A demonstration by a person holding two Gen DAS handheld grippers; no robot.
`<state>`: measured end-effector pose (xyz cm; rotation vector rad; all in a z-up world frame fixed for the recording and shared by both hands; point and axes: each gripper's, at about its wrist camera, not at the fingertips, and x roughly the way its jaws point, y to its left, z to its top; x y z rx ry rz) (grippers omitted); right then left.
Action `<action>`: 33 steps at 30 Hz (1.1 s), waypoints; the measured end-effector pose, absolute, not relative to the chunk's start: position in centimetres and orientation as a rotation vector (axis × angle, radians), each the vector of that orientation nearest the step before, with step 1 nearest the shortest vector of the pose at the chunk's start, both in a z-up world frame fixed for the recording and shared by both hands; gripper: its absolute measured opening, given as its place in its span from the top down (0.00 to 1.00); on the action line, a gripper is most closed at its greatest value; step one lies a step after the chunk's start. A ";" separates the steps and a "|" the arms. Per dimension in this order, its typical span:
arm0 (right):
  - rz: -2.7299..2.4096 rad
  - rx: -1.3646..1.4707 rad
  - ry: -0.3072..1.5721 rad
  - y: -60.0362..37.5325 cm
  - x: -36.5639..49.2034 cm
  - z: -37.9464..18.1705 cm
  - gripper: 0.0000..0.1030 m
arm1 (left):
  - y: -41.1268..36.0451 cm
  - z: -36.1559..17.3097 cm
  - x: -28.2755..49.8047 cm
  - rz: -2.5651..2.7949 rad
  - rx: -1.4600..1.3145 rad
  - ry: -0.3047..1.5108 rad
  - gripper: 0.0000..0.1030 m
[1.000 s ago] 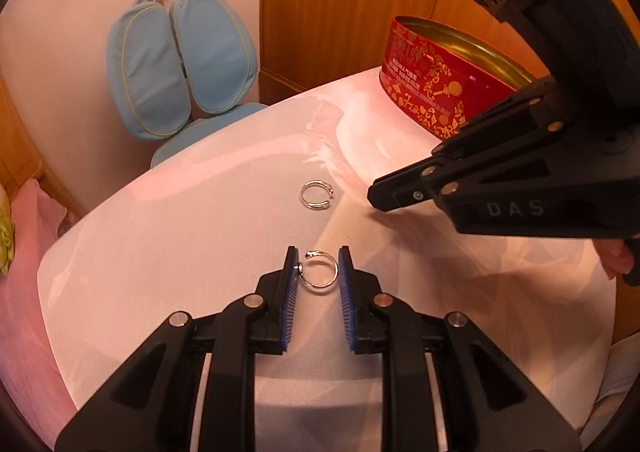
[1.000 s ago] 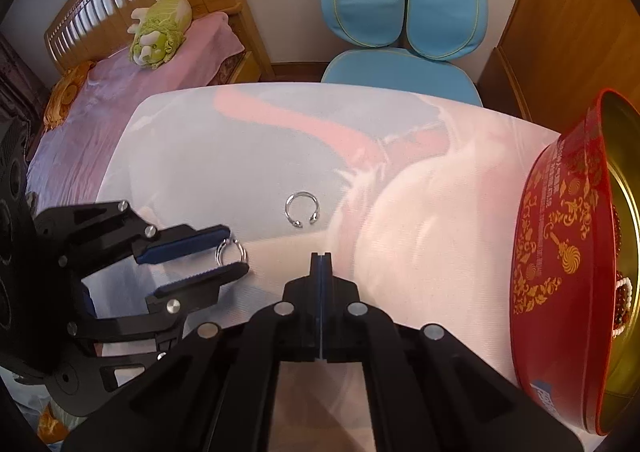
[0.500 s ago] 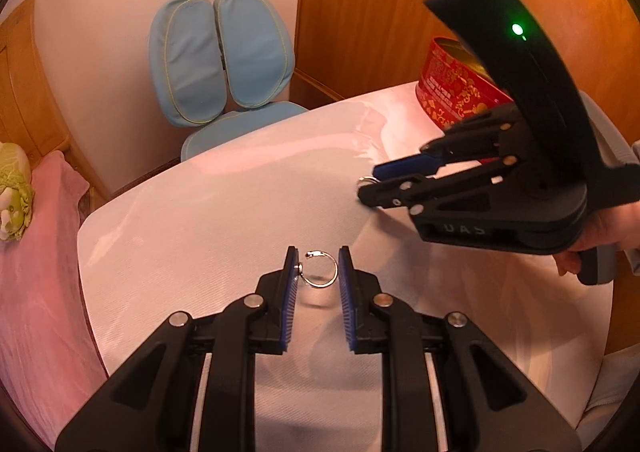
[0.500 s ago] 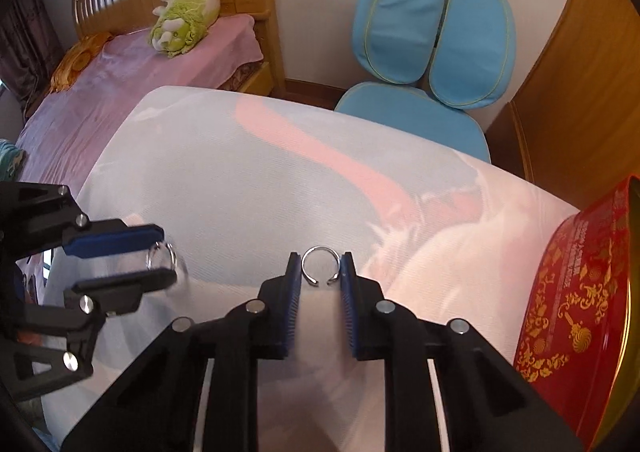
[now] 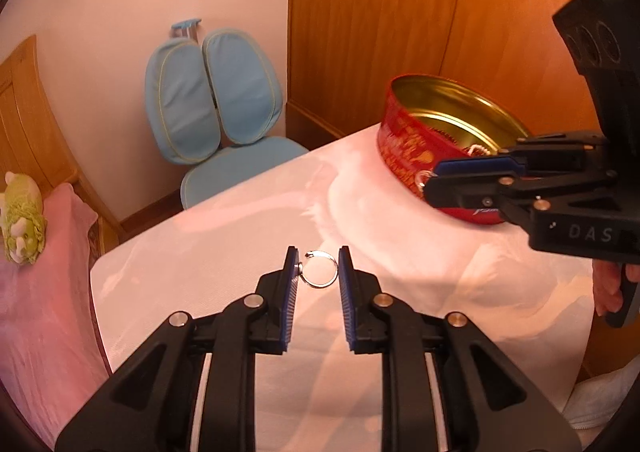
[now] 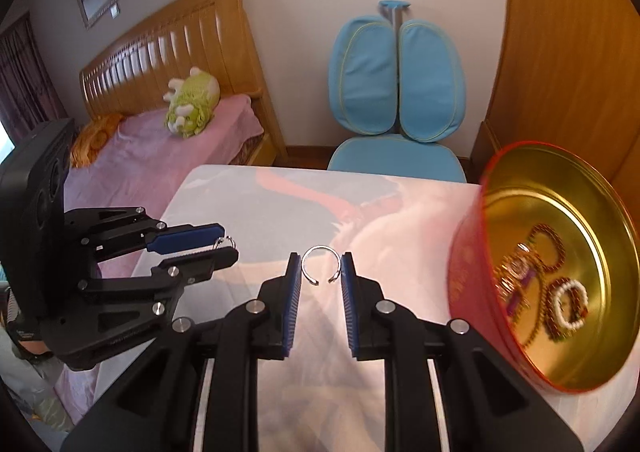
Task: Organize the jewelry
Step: 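Carry both silver hoops over the tin with the left and right tools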
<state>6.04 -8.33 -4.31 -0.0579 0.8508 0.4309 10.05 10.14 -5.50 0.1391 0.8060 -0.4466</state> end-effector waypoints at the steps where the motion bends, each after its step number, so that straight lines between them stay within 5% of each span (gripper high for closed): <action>1: 0.431 -0.047 0.837 -9.3 5.4 -3.9 0.79 | 9.3 -5.1 9.6 -0.441 0.151 0.798 0.80; 21: 0.393 0.077 0.624 -30.9 -4.7 2.3 0.79 | -8.6 3.2 0.5 -0.426 0.195 0.746 0.80; 33: 0.354 0.170 0.772 -33.1 2.3 0.8 0.79 | -11.0 2.2 9.0 -0.512 0.199 0.819 0.80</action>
